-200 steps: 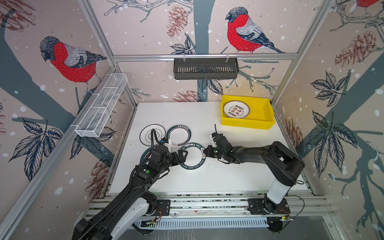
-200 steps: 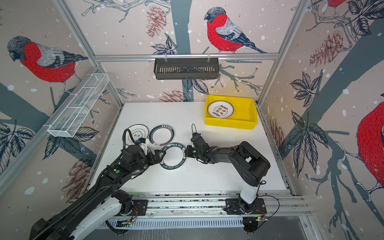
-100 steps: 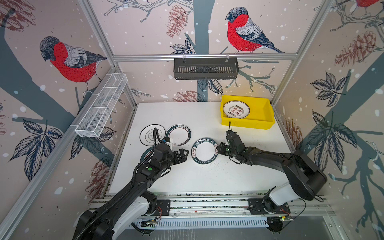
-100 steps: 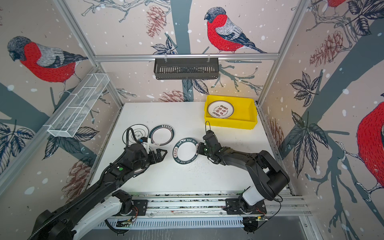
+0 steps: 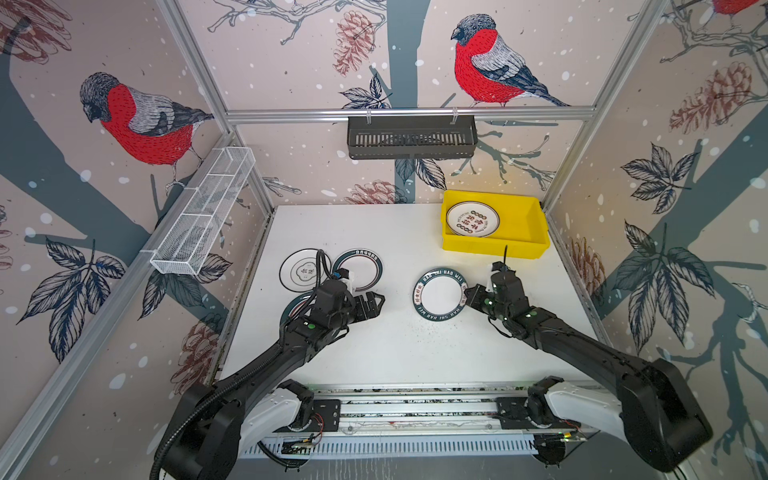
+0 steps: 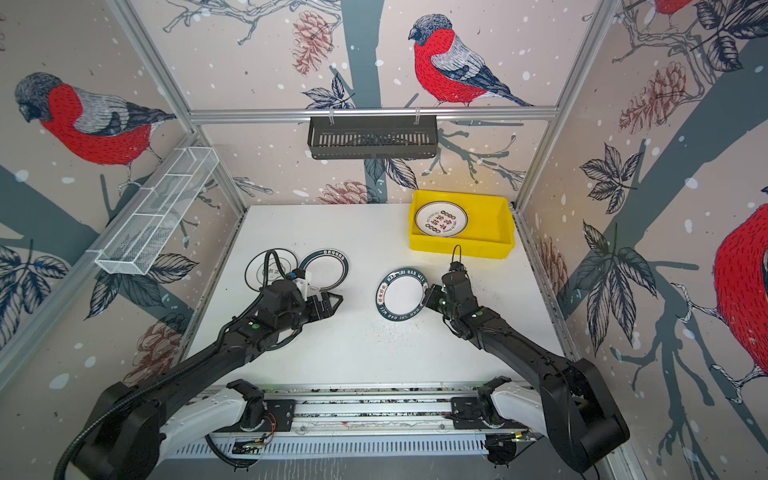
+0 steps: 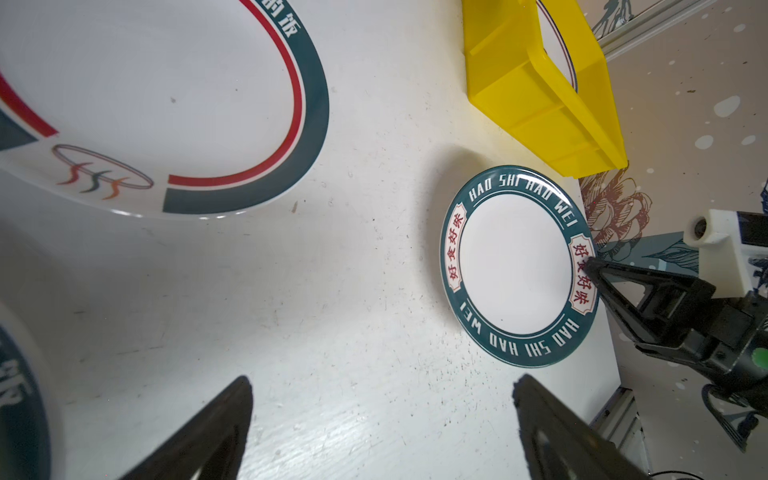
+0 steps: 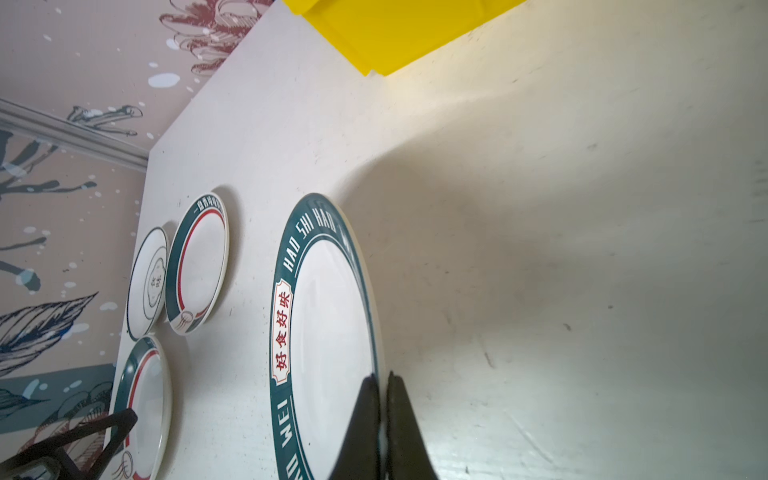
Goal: Place the plates into the plastic bin on the countertop
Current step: 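Lift the green-rimmed plate and carry it into the yellow bin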
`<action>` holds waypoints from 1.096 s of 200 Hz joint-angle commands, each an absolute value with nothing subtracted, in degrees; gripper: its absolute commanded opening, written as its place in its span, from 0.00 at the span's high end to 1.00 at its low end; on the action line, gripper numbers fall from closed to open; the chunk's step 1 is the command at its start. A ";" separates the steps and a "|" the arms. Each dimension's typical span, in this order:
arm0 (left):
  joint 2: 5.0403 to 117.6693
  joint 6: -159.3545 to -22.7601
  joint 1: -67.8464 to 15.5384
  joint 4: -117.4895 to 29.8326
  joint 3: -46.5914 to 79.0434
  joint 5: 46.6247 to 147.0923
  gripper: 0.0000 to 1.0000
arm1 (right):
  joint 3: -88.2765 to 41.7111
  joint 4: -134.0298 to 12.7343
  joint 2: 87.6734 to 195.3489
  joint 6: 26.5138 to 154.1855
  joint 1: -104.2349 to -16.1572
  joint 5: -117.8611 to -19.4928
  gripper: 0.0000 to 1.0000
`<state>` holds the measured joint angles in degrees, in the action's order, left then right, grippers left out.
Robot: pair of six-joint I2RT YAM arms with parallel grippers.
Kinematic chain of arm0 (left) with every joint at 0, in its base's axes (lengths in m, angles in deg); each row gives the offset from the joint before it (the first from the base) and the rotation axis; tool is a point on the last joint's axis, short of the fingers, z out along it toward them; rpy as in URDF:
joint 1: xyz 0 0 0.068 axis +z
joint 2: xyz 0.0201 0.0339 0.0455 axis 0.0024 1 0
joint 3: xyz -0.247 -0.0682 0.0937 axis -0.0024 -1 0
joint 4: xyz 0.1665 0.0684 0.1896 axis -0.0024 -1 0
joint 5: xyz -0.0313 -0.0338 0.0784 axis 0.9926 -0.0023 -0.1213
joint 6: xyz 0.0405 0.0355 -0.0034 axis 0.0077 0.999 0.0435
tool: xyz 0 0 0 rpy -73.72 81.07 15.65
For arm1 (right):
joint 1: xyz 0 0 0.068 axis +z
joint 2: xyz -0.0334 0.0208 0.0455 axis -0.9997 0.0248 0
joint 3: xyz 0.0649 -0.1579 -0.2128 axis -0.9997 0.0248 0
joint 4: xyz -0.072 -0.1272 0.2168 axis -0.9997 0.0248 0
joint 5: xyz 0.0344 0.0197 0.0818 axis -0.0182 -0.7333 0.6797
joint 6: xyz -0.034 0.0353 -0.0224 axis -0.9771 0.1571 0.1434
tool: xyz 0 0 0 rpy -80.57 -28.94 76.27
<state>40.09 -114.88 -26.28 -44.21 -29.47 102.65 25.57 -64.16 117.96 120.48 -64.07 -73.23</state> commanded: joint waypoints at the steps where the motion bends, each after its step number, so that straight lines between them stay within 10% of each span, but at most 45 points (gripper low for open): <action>1: 40.87 -113.91 -26.23 -38.79 -28.88 104.64 0.03 | 26.24 -64.55 115.92 120.35 -65.93 -71.24 0.95; 219: 44.89 -111.28 -26.23 -36.53 -26.24 104.97 0.03 | 18.23 -65.51 115.01 115.23 -90.72 -51.72 0.95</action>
